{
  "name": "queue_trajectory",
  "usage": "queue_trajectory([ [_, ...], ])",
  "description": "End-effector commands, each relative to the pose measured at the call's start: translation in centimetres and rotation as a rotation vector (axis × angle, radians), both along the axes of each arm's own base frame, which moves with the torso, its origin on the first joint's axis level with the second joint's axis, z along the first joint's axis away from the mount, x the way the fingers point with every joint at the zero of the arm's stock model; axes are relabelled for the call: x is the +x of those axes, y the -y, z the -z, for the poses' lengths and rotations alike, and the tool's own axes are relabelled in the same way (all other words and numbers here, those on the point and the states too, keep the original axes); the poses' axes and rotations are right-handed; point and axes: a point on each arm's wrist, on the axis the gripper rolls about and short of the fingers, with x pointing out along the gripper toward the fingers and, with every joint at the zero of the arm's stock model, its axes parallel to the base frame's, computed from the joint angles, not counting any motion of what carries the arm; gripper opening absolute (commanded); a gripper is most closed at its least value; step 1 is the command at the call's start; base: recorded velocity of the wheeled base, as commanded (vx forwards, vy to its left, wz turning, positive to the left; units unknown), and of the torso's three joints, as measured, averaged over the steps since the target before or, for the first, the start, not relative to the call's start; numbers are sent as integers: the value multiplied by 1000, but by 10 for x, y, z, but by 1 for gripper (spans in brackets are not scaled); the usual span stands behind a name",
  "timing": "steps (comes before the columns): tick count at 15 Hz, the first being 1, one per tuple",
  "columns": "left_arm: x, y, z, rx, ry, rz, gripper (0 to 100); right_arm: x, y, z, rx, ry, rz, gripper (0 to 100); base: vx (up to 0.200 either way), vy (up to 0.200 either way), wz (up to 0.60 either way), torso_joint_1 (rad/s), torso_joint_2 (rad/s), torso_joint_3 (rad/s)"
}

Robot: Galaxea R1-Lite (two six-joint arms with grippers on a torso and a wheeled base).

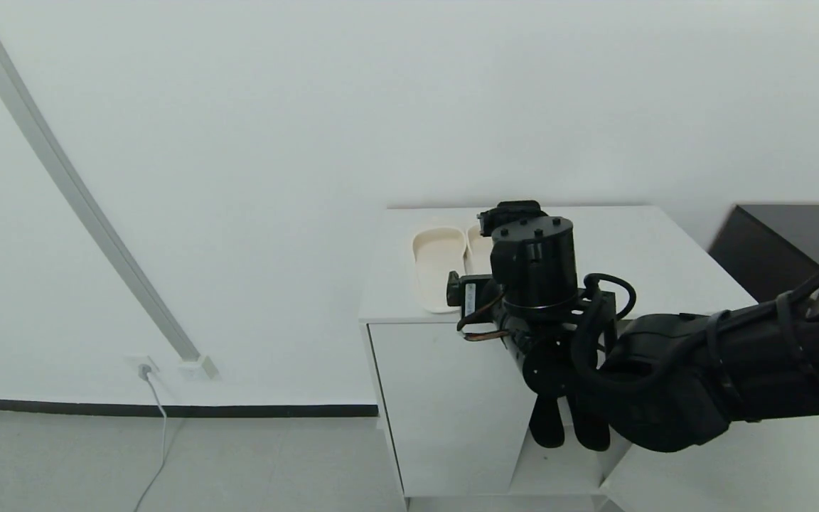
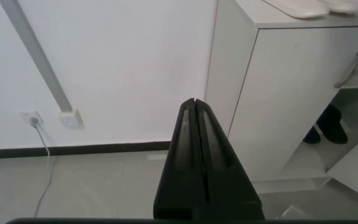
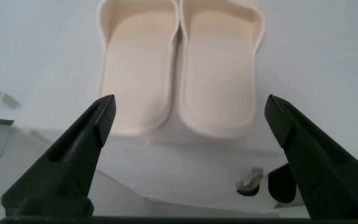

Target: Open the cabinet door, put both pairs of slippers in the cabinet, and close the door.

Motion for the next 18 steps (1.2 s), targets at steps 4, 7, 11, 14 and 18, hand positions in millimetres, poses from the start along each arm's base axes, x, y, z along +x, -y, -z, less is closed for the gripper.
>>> queue_trajectory([
  [4, 0, 0, 0, -2, -1, -1, 0, 10, -8, 24, -20, -19, 0, 100, 200, 0, 0, 2, 1, 1],
  [7, 0, 0, 0, -2, -1, -2, 0, 20, -10, 32, -11, -11, -10, 100, 0, 0, 0, 0, 0, 0],
  [11, 0, 0, 0, -2, -1, -2, 0, 37, -11, 35, -2, -7, -8, 100, 0, 0, 0, 0, 0, 0],
  [14, 0, 0, 0, -2, -1, -2, 0, 55, -16, 43, -20, -2, 2, 100, 0, 0, 0, 0, 0, 0],
  [18, 0, 0, 0, -3, -1, -2, 0, 70, -23, 47, -20, 15, 9, 100, 0, 0, 0, 0, 0, 0],
])
